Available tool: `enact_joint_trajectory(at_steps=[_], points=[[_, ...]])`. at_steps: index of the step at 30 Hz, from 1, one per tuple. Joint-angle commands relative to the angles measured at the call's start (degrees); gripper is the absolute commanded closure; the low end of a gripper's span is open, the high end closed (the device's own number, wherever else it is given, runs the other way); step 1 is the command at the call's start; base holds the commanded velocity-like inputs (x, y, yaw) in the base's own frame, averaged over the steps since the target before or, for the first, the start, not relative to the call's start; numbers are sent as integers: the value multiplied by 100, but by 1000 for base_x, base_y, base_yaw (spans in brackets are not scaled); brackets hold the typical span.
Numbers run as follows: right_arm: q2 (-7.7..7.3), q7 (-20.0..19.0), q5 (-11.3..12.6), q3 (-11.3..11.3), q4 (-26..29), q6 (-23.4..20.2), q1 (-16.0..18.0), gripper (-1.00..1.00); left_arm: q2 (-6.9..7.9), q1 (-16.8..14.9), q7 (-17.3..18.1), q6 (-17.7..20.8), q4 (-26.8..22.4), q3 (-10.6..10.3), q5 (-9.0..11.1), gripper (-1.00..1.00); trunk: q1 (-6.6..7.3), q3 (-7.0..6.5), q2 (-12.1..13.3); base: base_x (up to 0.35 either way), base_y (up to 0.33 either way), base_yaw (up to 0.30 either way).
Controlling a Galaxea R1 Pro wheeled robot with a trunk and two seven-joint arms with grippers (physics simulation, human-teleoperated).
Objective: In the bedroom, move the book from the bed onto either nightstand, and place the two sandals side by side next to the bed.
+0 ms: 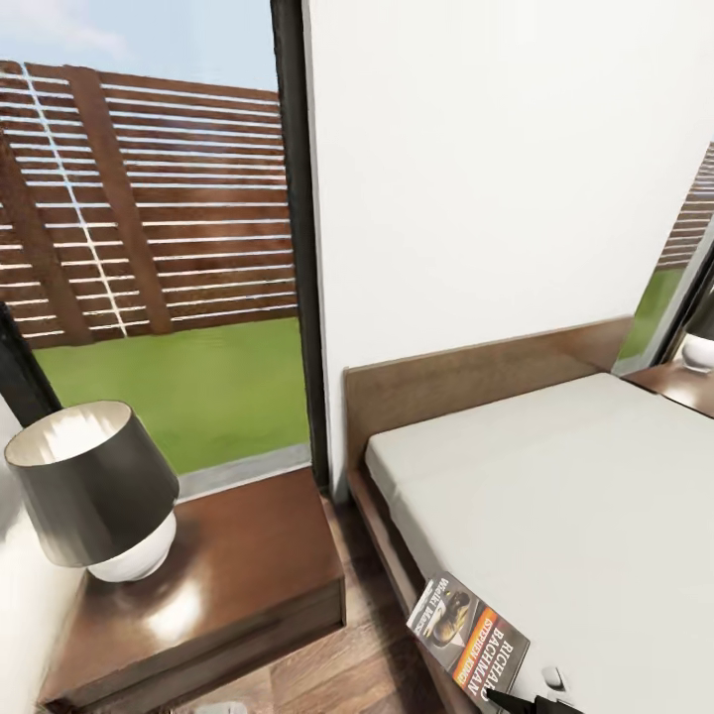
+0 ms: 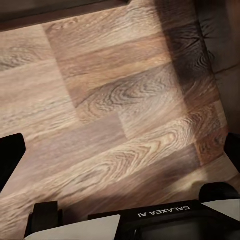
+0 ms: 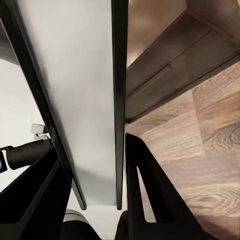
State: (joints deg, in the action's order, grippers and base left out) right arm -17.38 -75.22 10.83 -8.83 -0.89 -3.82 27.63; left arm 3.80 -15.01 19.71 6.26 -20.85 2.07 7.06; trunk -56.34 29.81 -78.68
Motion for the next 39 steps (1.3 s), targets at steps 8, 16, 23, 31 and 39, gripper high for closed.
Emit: enact_joint_trajectory(at_steps=[8,16,23,31,39], points=[[-2,-20,-2,-57,-8,-39,5,100,-2,-2,32,60,-4,22,58,-100,0,6,-3,0,0,293],[-2,-21,0,-57,-8,-39,5,100,-1,-2,28,60,-5,22,58,-100,0,6,-3,0,0,293],[-2,-26,-2,-57,-8,-40,5,100,-2,-2,30,60,-5,22,58,-100,0,6,-3,0,0,293],[-2,-28,-2,-57,-8,-37,5,100,-2,-2,32,60,-4,22,58,-100,0,6,-3,0,0,144],[-2,-28,-2,-57,-8,-38,5,100,-2,-2,30,60,-5,22,58,-100,0,-24,-3,0,0,4]])
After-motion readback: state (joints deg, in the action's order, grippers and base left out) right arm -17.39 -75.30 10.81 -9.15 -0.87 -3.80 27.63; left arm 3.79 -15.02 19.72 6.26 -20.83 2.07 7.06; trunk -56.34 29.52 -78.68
